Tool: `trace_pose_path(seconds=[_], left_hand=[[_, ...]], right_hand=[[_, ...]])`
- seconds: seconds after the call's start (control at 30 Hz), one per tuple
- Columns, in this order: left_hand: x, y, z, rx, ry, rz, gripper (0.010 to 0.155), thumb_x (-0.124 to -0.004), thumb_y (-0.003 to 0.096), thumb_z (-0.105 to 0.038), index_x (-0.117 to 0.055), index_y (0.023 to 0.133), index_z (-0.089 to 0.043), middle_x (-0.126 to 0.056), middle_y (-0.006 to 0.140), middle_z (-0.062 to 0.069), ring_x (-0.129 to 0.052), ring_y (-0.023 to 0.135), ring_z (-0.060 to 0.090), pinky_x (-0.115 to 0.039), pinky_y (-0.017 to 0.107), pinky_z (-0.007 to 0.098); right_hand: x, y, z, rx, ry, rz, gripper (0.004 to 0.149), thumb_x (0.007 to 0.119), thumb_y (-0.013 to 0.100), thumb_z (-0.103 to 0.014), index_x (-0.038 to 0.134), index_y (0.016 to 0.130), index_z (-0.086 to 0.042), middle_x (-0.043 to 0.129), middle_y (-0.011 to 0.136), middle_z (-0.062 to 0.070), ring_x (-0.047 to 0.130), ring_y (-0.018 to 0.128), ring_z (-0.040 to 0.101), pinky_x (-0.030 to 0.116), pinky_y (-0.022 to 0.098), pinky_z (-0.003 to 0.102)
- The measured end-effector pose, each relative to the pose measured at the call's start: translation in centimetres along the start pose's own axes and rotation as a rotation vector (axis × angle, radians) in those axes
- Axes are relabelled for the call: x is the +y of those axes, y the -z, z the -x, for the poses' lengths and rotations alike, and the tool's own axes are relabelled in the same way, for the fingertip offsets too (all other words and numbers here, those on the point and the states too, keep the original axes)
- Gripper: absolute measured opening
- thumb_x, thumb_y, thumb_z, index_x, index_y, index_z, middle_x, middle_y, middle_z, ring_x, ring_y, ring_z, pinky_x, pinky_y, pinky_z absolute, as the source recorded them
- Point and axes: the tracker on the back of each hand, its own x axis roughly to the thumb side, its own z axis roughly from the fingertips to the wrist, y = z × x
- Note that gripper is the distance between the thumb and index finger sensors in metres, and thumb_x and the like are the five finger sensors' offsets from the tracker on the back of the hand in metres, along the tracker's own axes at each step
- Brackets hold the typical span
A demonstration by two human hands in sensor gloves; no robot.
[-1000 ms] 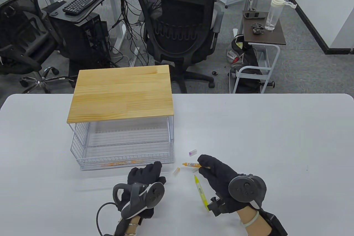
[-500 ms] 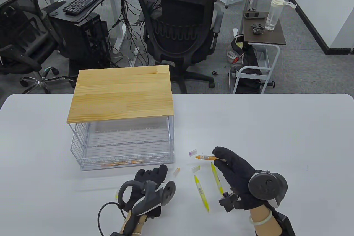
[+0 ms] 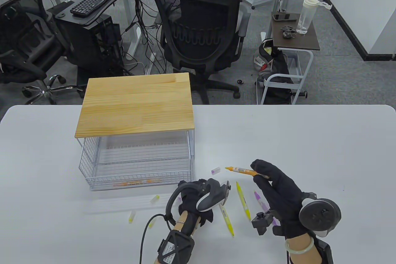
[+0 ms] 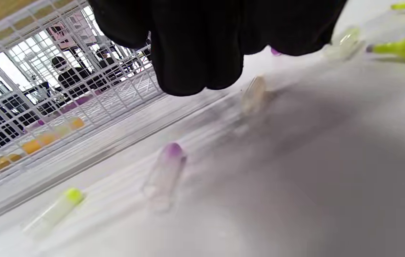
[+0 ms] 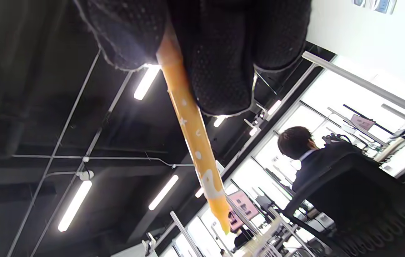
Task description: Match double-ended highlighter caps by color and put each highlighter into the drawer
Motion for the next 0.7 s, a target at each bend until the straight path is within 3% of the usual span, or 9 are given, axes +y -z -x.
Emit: trace_pose_path(seconds=[0.13, 0.23, 0.33, 0.53, 0.63, 0.7], left_hand=[[-0.4, 1.0, -0.5, 0.037, 0.009, 0.03, 0.061, -0.075, 0.0477, -0.041, -0.067, 0.105, -0.021, -0.088, 0.087, 0.013, -0.084, 0.087, 0.035, -0.058, 0.082, 0.047], [-0.9, 1.6, -0.8, 0.056, 0.032, 0.07, 0.065, -0.075, 0.0474, -0.042, -0.063, 0.108, -0.019, -0.081, 0.098, 0.012, -0.085, 0.08, 0.04, -0.056, 0.084, 0.048], [-1.0, 1.6, -0.8, 0.065, 0.068, 0.06, 0.067, -0.076, 0.0464, -0.042, -0.062, 0.108, -0.019, -0.082, 0.098, 0.011, -0.085, 0.076, 0.042, -0.053, 0.086, 0.047], [-1.0, 1.4, -0.9, 0.089, 0.088, -0.02, 0.064, -0.08, 0.0434, -0.038, -0.068, 0.103, -0.019, -0.093, 0.082, 0.003, -0.095, 0.069, 0.027, -0.059, 0.083, 0.042], [-0.8, 1.2, -0.9, 0.089, 0.123, -0.013, 0.063, -0.079, 0.0456, -0.037, -0.067, 0.105, -0.02, -0.094, 0.083, -0.001, -0.094, 0.072, 0.024, -0.06, 0.083, 0.042], [-0.5, 0.6, -0.6, 0.043, 0.077, 0.002, 0.058, -0.073, 0.0507, -0.032, -0.063, 0.107, -0.019, -0.09, 0.087, 0.005, -0.092, 0.076, 0.028, -0.061, 0.08, 0.047]], right_hand=[[-0.6, -0.1, -0.5, -0.019, 0.01, 0.019, 0.038, 0.077, 0.059, -0.029, 0.069, 0.096, -0.024, 0.088, 0.094, 0.007, 0.099, 0.069, 0.029, 0.07, 0.068, 0.05], [-0.5, -0.1, -0.5, -0.019, 0.008, 0.015, 0.038, 0.077, 0.059, -0.029, 0.069, 0.096, -0.024, 0.088, 0.094, 0.007, 0.099, 0.069, 0.028, 0.07, 0.068, 0.05], [-0.1, 0.0, -0.2, -0.005, 0.01, -0.001, 0.038, 0.077, 0.059, -0.029, 0.069, 0.096, -0.024, 0.088, 0.094, 0.007, 0.099, 0.069, 0.029, 0.07, 0.068, 0.05], [0.9, 0.1, 0.3, 0.018, -0.023, -0.033, 0.038, 0.077, 0.059, -0.029, 0.07, 0.096, -0.024, 0.088, 0.094, 0.007, 0.099, 0.068, 0.029, 0.07, 0.068, 0.05], [1.1, 0.2, 0.6, 0.029, -0.031, -0.04, 0.038, 0.077, 0.059, -0.029, 0.069, 0.096, -0.024, 0.088, 0.094, 0.007, 0.099, 0.069, 0.029, 0.07, 0.068, 0.05], [1.3, 0.2, 1.0, 0.043, -0.034, -0.053, 0.038, 0.077, 0.059, -0.029, 0.07, 0.096, -0.024, 0.088, 0.094, 0.008, 0.099, 0.069, 0.029, 0.071, 0.068, 0.05]])
